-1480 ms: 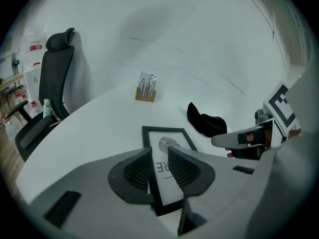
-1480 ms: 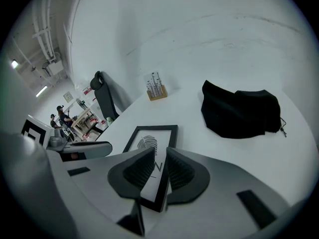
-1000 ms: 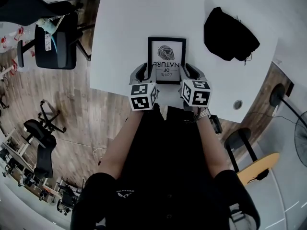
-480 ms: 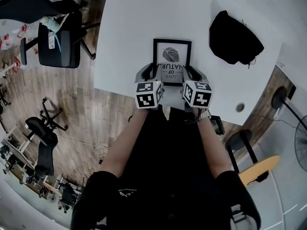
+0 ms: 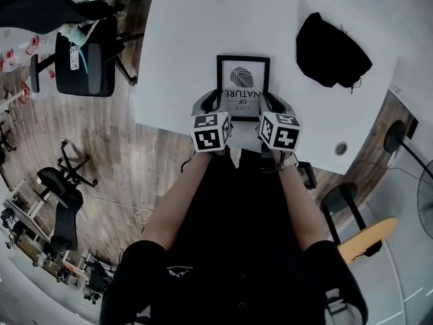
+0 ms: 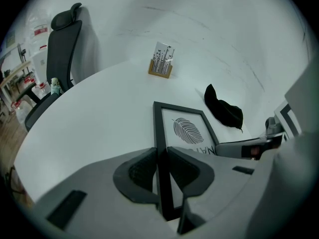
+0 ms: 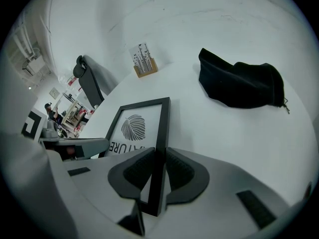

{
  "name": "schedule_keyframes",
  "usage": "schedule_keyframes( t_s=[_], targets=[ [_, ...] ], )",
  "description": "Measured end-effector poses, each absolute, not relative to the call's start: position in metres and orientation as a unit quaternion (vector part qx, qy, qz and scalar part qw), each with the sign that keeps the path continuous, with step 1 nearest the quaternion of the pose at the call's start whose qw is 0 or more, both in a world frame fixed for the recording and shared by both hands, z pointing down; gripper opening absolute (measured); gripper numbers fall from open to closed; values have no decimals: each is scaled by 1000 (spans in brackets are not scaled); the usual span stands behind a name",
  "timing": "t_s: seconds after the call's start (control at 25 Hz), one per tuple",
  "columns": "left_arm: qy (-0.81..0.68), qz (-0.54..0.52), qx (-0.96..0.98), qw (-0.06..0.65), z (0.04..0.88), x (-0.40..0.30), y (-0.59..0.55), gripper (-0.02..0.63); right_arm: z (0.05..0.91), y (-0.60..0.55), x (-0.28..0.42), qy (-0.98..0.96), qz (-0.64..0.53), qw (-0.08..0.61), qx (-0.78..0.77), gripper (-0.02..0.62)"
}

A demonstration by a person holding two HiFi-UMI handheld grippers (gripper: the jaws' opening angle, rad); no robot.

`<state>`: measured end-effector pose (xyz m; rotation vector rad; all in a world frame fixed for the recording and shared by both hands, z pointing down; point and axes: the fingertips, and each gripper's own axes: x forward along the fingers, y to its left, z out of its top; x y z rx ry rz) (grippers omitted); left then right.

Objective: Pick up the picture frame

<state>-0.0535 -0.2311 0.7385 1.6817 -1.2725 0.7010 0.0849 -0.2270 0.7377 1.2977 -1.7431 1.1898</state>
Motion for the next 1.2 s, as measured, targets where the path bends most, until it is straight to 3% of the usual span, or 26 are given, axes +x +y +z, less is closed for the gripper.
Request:
schedule_keyframes(
  t_s=[1.2],
  targets=[
    [-454, 304, 749, 375, 709, -60, -170, 74, 711, -133, 74, -614, 468, 250, 585, 69]
  ],
)
